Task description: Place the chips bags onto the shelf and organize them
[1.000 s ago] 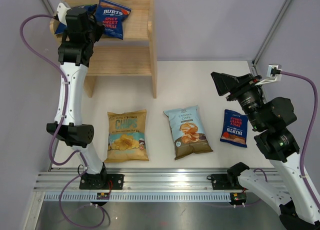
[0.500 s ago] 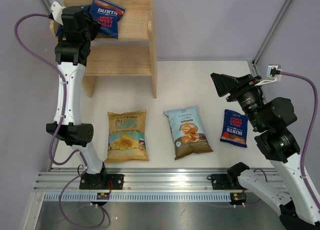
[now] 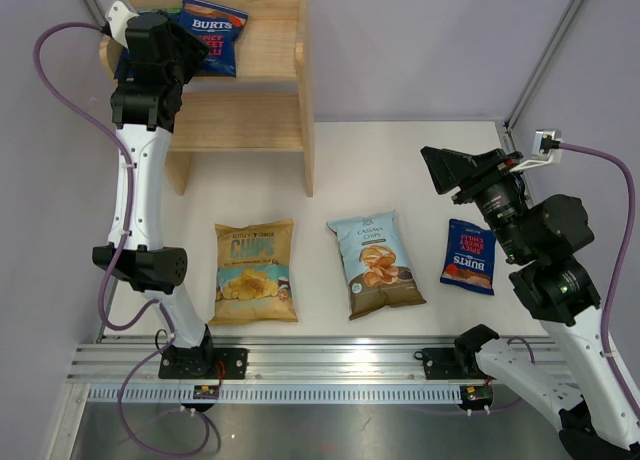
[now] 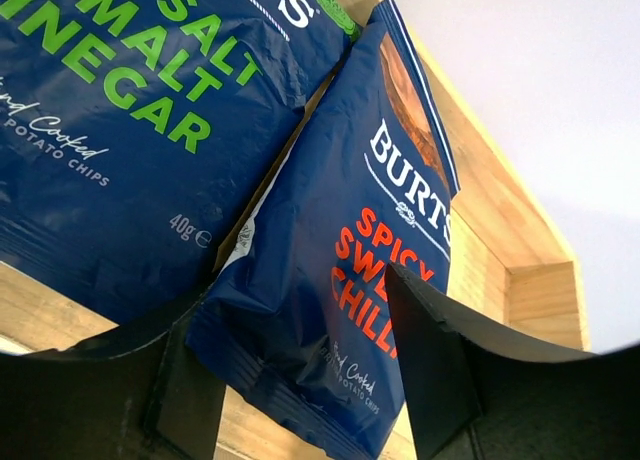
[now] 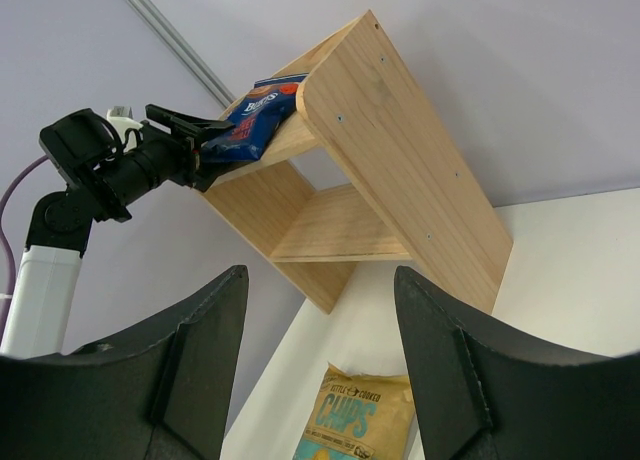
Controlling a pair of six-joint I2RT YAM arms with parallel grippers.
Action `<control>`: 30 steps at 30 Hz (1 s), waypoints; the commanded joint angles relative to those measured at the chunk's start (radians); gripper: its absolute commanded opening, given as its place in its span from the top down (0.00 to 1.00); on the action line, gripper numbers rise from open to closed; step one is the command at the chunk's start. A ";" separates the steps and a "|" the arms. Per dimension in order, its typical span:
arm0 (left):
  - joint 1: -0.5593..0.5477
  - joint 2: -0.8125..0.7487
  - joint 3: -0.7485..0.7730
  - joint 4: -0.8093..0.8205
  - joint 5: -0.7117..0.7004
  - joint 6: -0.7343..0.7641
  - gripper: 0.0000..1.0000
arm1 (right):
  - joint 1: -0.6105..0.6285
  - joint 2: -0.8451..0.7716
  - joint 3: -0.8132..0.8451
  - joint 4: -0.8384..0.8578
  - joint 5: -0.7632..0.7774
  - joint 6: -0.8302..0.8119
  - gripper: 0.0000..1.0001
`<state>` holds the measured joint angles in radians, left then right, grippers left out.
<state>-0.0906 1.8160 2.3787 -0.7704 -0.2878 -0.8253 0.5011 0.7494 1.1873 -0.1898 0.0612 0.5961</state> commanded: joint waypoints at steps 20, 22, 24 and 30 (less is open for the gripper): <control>0.002 -0.162 -0.088 0.006 0.079 0.084 0.16 | 0.001 -0.001 0.054 -0.037 -0.009 -0.021 0.32; 0.000 -0.191 -0.119 0.023 0.087 0.086 0.15 | 0.002 0.016 0.064 -0.056 -0.015 -0.025 0.33; 0.002 -0.204 -0.125 0.028 0.084 0.086 0.14 | 0.001 0.030 0.078 -0.077 -0.020 -0.027 0.33; 0.006 -0.256 -0.151 0.022 0.084 0.081 0.09 | 0.001 0.063 0.109 -0.114 -0.038 -0.042 0.32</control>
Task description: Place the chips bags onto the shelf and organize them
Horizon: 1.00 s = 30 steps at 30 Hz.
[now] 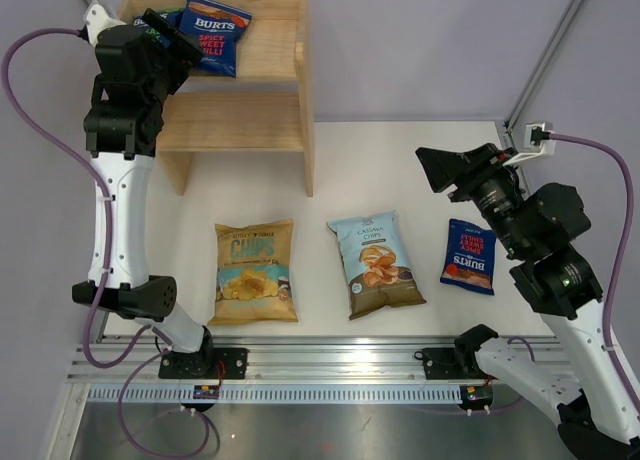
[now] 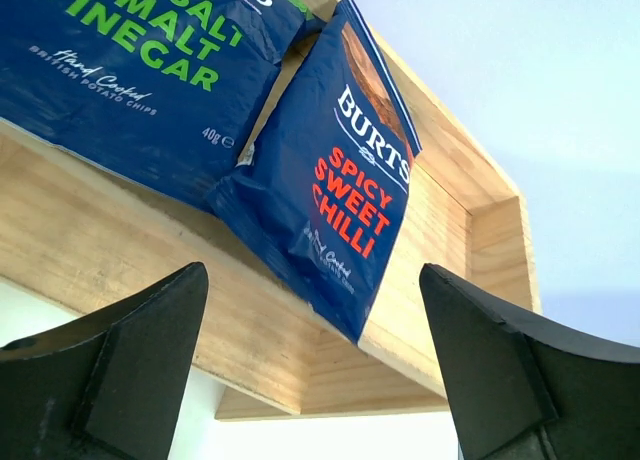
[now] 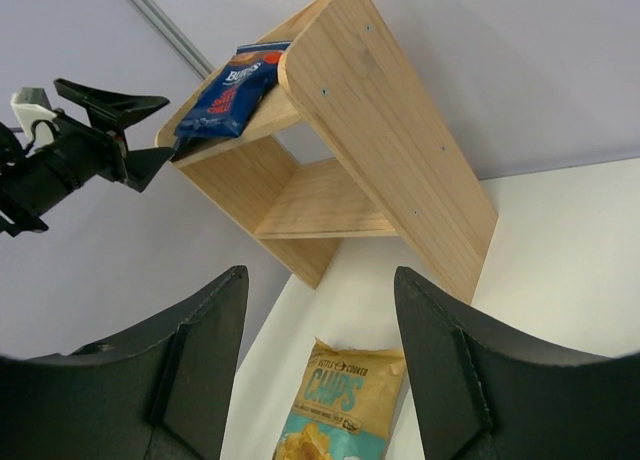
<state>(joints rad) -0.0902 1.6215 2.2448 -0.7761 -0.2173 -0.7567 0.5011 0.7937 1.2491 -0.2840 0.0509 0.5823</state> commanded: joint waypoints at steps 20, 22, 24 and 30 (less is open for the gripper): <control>0.009 -0.564 -0.600 0.164 0.399 0.212 0.01 | -0.297 0.355 0.178 -0.386 -0.282 -0.233 0.13; 0.007 -0.610 -0.674 0.205 0.540 0.220 0.01 | -0.357 0.360 0.127 -0.389 -0.280 -0.234 0.12; 0.003 -0.627 -0.766 0.238 0.634 0.217 0.01 | -0.403 0.357 0.093 -0.389 -0.263 -0.223 0.10; -0.153 -0.640 -0.941 0.311 0.688 0.218 0.01 | -0.443 0.279 -0.080 -0.362 -0.125 -0.136 0.07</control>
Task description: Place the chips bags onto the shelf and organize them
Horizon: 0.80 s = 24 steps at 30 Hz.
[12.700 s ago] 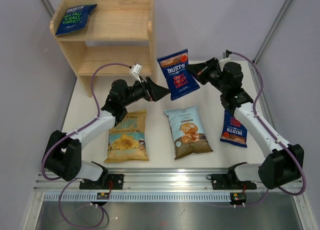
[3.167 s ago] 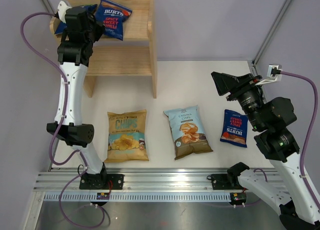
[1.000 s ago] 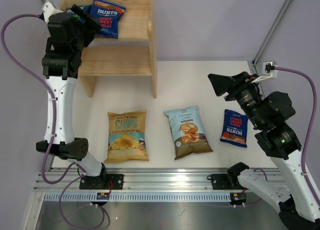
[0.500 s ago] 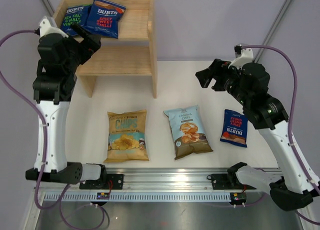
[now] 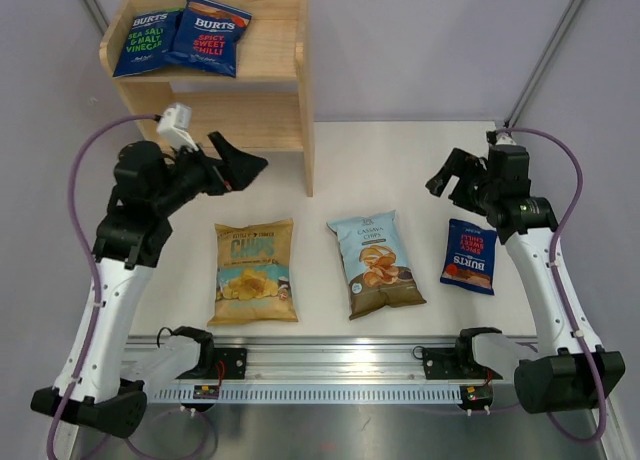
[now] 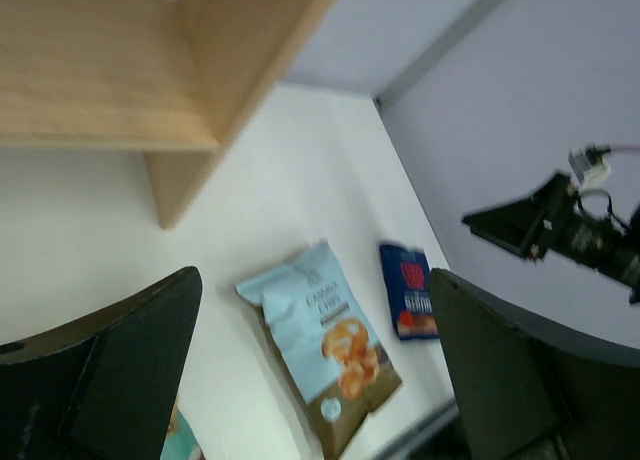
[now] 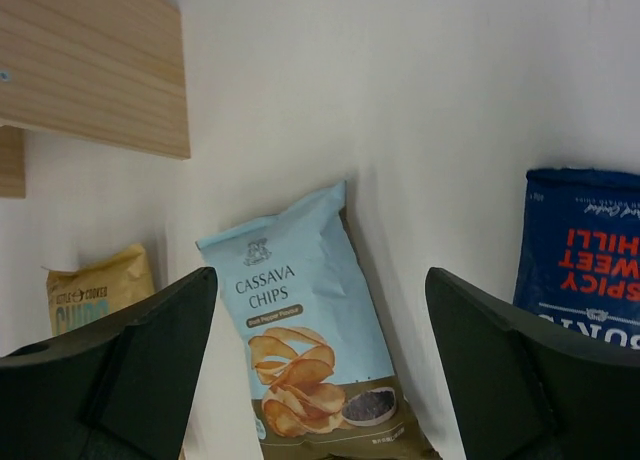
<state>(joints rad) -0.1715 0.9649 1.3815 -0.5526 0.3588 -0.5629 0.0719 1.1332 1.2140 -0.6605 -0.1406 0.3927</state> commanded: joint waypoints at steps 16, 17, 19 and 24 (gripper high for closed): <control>-0.509 0.211 -0.220 0.195 0.037 -0.012 0.01 | -0.220 -0.093 -0.317 0.053 0.305 0.087 0.02; -0.522 0.213 -0.213 0.172 0.025 0.007 0.01 | -0.243 -0.054 -0.317 0.059 0.294 0.086 0.01; -0.533 0.210 -0.211 0.103 -0.001 0.029 0.01 | -0.293 0.003 -0.320 0.113 0.302 0.087 0.01; -0.533 0.124 -0.259 0.002 -0.059 0.096 0.01 | -0.339 0.130 -0.349 0.232 0.260 0.052 0.01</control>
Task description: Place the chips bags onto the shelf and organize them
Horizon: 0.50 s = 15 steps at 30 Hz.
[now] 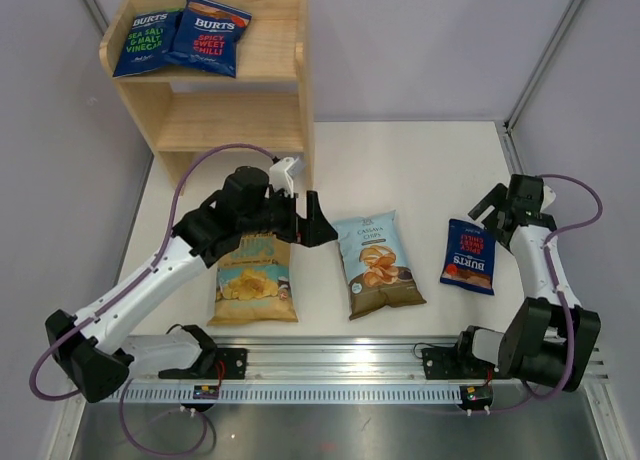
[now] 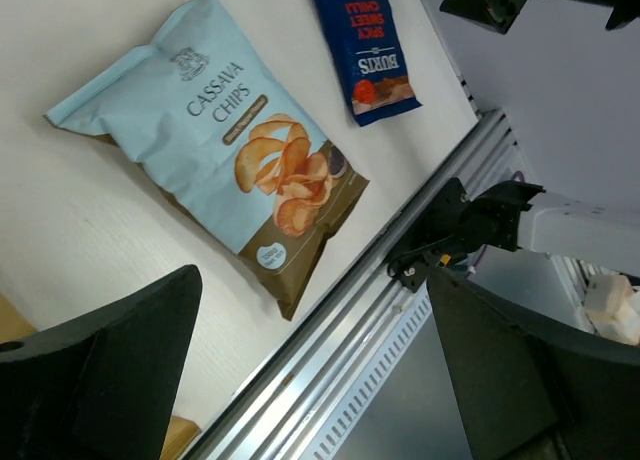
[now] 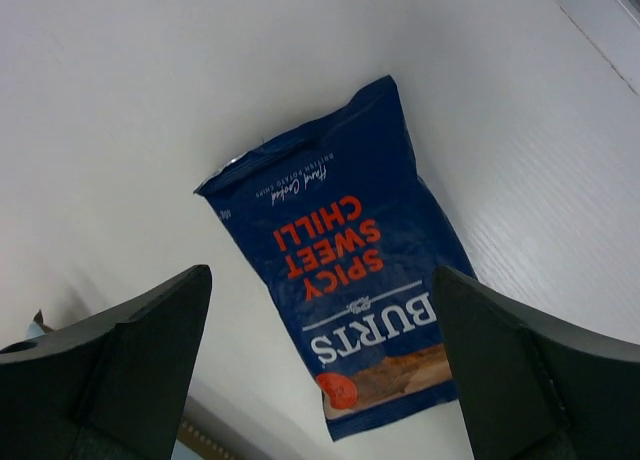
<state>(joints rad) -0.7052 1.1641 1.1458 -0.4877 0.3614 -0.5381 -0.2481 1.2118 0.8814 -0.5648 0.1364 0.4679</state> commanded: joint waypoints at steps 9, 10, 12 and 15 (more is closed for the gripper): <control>0.001 -0.236 -0.086 -0.274 -0.068 0.254 0.01 | -0.145 0.280 -0.050 0.290 -0.349 -0.116 0.05; 0.001 -0.248 -0.093 -0.279 -0.070 0.262 0.01 | -0.145 0.296 -0.041 0.286 -0.348 -0.121 0.06; 0.001 -0.283 -0.109 -0.287 -0.073 0.273 0.01 | -0.146 0.324 -0.033 0.287 -0.360 -0.127 0.09; 0.001 -0.308 -0.144 -0.279 -0.091 0.290 0.01 | -0.146 0.370 -0.035 0.284 -0.399 -0.130 0.16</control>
<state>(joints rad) -0.7036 0.8818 1.0275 -0.7609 0.2977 -0.3073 -0.3946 1.5486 0.8230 -0.3225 -0.1772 0.3706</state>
